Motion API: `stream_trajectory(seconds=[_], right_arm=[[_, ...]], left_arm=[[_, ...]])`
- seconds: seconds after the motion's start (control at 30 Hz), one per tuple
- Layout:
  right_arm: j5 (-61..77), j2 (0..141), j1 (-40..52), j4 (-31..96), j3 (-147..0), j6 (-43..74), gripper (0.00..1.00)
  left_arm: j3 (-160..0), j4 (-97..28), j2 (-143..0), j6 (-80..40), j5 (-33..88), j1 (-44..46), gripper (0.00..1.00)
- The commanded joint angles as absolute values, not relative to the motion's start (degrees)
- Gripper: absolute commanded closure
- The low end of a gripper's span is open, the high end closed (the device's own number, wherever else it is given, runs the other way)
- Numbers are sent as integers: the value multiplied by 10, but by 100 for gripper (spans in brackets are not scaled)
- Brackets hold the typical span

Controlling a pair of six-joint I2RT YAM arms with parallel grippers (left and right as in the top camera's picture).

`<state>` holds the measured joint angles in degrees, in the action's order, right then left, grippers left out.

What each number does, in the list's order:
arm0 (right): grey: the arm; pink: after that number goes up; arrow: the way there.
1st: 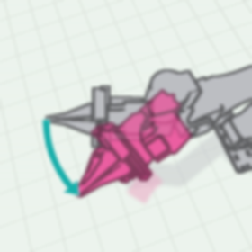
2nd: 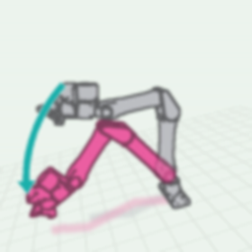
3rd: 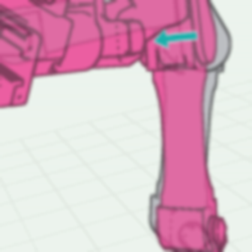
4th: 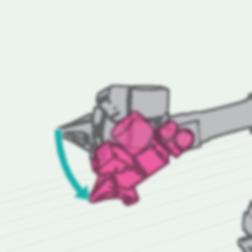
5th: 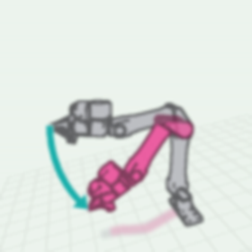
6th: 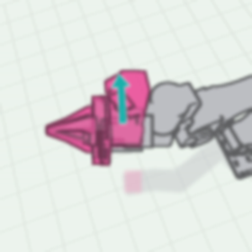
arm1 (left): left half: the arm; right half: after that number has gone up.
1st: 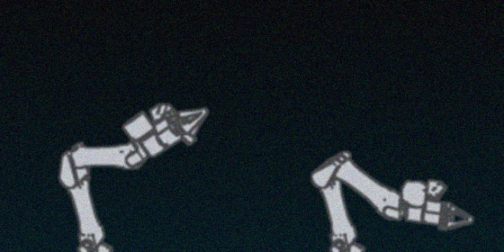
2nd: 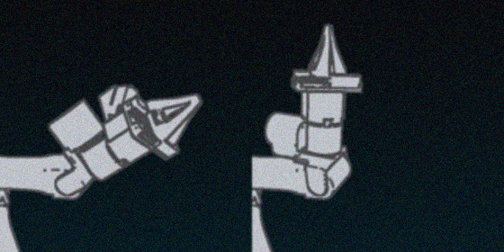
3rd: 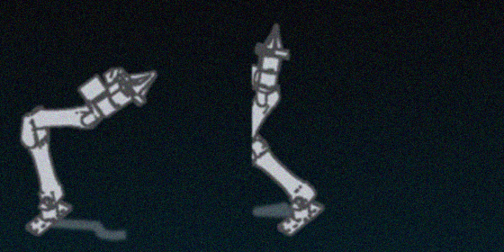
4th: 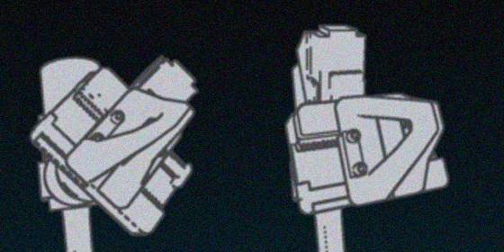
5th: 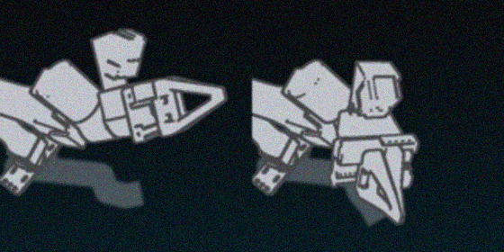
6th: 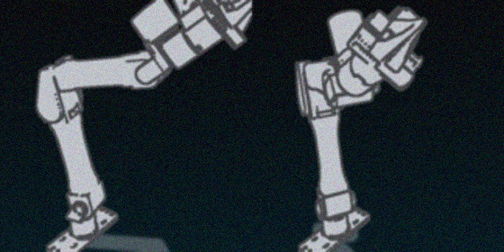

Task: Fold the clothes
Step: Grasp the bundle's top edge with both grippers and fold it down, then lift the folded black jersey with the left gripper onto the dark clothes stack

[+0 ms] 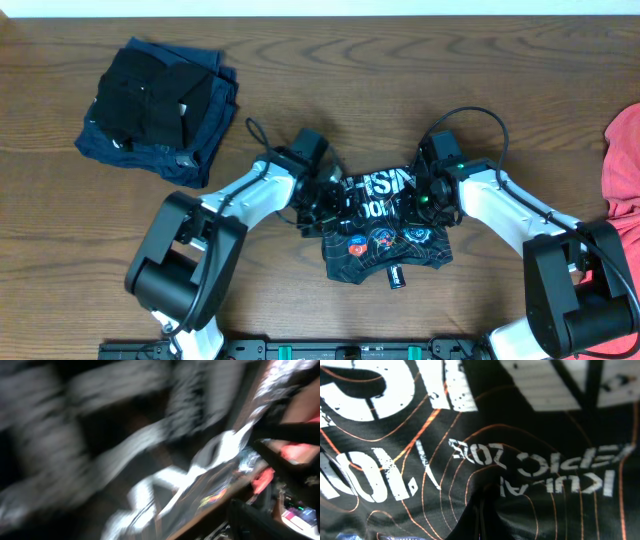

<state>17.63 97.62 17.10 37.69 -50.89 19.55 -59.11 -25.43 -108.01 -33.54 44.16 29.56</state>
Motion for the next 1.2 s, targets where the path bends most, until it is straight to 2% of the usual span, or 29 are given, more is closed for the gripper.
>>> stream_trajectory(seconds=[0.0, 0.1, 0.17, 0.2, 0.23, 0.33, 0.4, 0.6, 0.9, 1.03, 1.17], right_arm=[[178, 988, 166, 380, -505, 206, 99], [178, 988, 166, 380, -505, 206, 99], [178, 988, 166, 382, -505, 206, 99], [178, 988, 166, 382, -506, 206, 99], [178, 988, 166, 382, -505, 206, 99], [178, 988, 165, 383, -506, 205, 99], [173, 983, 164, 387, -506, 205, 99], [159, 921, 136, 438, -516, 186, 99], [158, 773, 79, 450, -519, 224, 99], [152, 742, 79, 444, -519, 254, 99], [153, 741, 79, 450, -519, 274, 99]], left_arm=[[-571, -225, -1120, -354, 424, 311, 23], [-571, -215, -1120, -355, 422, 316, 34], [-571, -215, -1120, -354, 411, 317, 50], [-571, -215, -1120, -348, 406, 317, 64], [-571, -213, -1120, -339, 403, 317, 72], [-571, -210, -1120, -302, 399, 317, 88], [-571, -211, -1120, -275, 400, 317, 94], [-579, -222, -1095, -202, 441, 298, 94], [-670, -203, -991, -169, 480, 178, 94], [-732, -146, -978, -212, 480, 122, 94], [-765, -16, -978, -275, 480, 72, 94]])
